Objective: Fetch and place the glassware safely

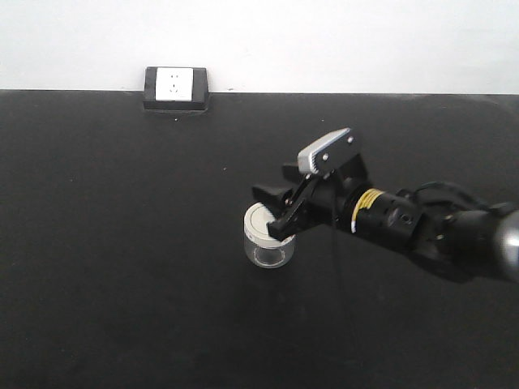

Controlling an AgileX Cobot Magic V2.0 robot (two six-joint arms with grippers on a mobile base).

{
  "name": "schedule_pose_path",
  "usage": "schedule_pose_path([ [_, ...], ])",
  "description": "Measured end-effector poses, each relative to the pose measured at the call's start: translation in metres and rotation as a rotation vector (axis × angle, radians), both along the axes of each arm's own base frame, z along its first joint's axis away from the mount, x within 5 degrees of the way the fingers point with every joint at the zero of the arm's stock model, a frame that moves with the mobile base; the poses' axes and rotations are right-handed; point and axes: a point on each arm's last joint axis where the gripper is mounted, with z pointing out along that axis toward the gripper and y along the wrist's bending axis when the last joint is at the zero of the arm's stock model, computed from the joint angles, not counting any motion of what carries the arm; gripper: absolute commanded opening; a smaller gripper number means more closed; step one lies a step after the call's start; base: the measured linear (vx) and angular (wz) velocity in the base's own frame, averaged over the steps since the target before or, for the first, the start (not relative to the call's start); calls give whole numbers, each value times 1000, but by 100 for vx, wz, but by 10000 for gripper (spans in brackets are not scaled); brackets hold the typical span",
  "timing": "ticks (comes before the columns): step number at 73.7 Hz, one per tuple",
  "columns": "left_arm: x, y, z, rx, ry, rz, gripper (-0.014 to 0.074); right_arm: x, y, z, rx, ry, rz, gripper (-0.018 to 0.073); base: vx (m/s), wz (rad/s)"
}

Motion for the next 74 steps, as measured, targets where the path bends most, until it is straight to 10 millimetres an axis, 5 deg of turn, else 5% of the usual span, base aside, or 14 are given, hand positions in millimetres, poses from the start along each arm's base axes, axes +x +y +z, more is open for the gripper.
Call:
schedule_pose_path([
  [22, 0, 0, 0, 0, 0, 0, -7, -42, -35, 93, -10, -70, -203, 454, 0, 0],
  [36, 0, 0, 0, 0, 0, 0, -7, -92, -64, 135, 7, -157, -300, 454, 0, 0],
  [52, 0, 0, 0, 0, 0, 0, -7, -163, -95, 143, 59, -253, -347, 454, 0, 0],
  [74, 0, 0, 0, 0, 0, 0, -7, -242, -139, 122, 116, -316, -491, 454, 0, 0],
])
